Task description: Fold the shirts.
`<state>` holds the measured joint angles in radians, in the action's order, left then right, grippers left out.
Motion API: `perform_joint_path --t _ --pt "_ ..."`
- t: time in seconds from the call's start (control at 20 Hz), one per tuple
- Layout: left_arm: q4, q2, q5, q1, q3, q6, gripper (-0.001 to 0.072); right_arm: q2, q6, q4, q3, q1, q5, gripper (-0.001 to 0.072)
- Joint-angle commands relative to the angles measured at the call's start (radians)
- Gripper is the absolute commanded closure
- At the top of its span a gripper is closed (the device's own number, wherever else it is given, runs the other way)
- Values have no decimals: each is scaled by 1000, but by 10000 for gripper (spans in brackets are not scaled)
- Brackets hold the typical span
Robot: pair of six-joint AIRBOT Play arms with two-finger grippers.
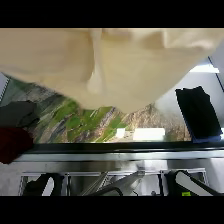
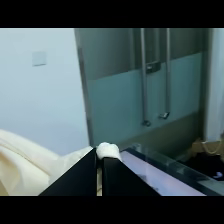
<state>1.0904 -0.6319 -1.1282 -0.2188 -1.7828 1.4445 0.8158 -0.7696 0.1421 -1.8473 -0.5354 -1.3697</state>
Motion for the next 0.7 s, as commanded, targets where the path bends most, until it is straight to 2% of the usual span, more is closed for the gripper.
perform_joint_path --t 0.0,0.15,0.25,0.35,0.5,0.65 --pt "-107 -37 -150 -148 -141 -72 696 -81 11 -95 -17 -49 56 690" --pt "-339 -122 -177 -151 -14 -121 695 -41 11 -95 80 -33 6 691" --pt "-390 -192 -211 -151 97 -127 695 5 50 -113 219 61 38 691" --pt "-398 -275 -203 -140 231 -155 695 90 87 -240 339 210 153 691" --pt "-363 -435 -63 -62 417 -248 695 314 109 -439 388 393 351 691" --pt "-320 -657 146 34 493 -320 695 558 145 -445 387 486 563 690"
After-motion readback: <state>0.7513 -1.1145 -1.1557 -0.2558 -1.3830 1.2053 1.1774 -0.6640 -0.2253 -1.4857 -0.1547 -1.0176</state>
